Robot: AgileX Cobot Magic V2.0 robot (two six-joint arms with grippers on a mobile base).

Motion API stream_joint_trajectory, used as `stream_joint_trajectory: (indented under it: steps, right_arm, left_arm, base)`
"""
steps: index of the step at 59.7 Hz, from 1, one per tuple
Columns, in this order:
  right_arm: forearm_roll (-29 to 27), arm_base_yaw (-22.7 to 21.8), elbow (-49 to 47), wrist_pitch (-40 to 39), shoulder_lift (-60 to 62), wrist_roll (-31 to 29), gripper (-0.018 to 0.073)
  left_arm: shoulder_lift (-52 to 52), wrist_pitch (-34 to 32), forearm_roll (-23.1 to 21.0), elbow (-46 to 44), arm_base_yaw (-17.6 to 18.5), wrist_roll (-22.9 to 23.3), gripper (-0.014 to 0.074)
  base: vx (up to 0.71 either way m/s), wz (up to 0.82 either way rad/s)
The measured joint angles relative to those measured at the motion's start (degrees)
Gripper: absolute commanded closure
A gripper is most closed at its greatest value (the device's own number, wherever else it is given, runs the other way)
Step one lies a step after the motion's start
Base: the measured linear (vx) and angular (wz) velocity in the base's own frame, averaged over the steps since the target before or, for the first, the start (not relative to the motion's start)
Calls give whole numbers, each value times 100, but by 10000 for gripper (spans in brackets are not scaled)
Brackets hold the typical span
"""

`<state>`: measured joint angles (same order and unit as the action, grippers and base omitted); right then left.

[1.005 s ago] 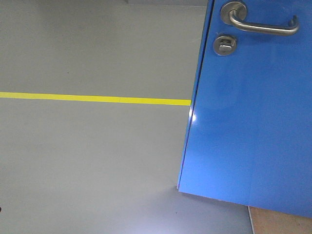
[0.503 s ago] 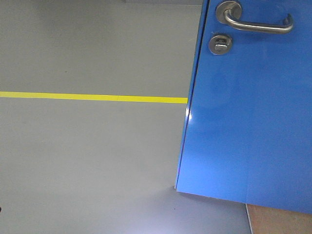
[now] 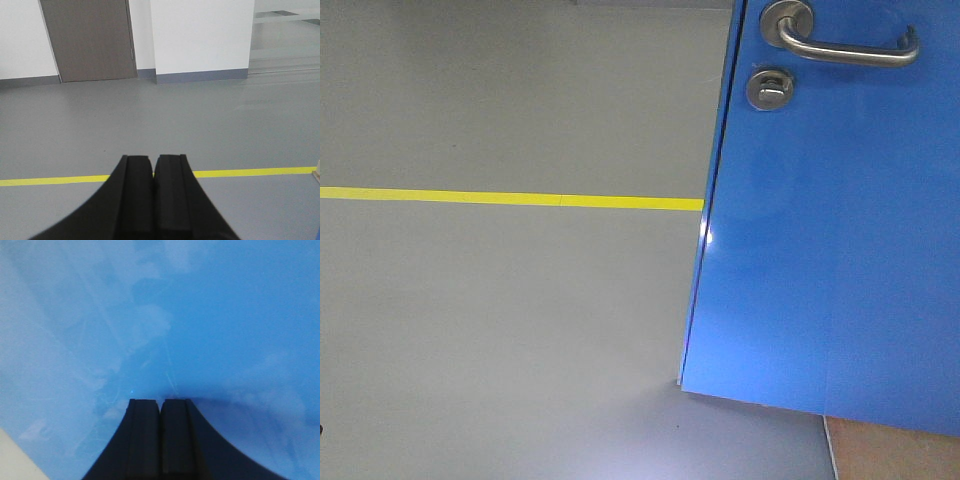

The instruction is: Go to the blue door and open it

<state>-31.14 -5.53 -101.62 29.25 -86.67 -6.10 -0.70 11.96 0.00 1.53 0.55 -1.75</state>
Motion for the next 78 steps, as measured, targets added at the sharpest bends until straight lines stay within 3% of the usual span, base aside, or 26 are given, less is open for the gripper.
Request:
stream_joint_trajectory:
  steps: [38, 43, 51, 63, 78]
  right_arm:
    - [57, 0, 0, -5, 0, 0, 567]
    - [377, 14, 6, -5, 45, 0, 567]
    - [1529, 319, 299, -18, 458, 93, 567]
    - [3177, 1100, 2080, -468, 1965, 113, 567]
    - [3482, 1197, 5495, -1106, 4703, 131, 567]
  left_arm:
    - [0, 0, 0, 0, 0, 0, 526]
    - [0, 0, 0, 0, 0, 0, 526]
    - [0, 0, 0, 0, 0, 0, 526]
    - [0, 0, 0, 0, 0, 0, 526]
    - [0, 0, 0, 0, 0, 0, 526]
  base:
    - [0, 0]
    - [0, 0]
    - [0, 0]
    - [0, 0]
    - [0, 0]
